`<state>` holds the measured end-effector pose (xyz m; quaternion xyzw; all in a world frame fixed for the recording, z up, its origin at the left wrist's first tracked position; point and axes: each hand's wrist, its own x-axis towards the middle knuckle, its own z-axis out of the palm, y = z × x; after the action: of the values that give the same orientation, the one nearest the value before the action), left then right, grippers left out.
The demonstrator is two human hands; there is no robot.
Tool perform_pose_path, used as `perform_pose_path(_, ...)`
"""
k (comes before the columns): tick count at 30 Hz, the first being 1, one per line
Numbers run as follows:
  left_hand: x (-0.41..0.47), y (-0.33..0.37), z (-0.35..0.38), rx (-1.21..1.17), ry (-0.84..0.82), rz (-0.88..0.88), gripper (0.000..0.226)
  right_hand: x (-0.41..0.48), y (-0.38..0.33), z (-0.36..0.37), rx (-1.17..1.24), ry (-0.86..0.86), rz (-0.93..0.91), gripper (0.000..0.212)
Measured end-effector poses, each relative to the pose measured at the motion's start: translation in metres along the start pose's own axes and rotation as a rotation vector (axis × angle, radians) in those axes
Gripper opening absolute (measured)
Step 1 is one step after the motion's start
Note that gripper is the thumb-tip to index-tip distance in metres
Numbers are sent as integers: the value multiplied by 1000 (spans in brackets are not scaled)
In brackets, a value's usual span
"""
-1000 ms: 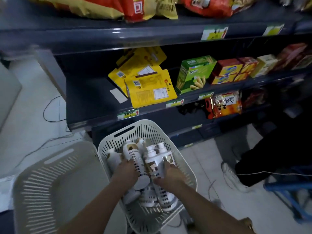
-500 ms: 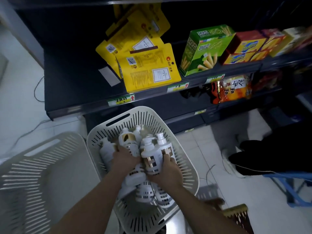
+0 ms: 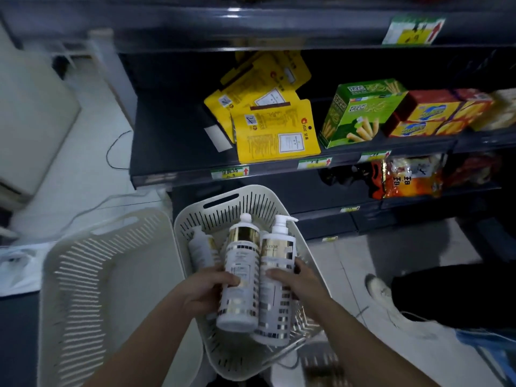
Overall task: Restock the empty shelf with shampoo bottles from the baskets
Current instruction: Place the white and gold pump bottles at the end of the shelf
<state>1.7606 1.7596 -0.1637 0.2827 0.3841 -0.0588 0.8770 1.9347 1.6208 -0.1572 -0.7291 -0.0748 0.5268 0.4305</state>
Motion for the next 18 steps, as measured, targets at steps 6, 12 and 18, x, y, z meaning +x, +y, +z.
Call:
perform_pose_path(6,-52,-16,10,-44,48,221,92,-35,-30,19,-99,-157,-154,39)
perform_pose_path(12,-137,-31,7,-151,283,475,68,-78,-59,73,-229,-316,-337,44)
perform_pose_path(18,-241,-57,-15,-201,463,670,77,-124,-73,158,-309,-521,-479,43)
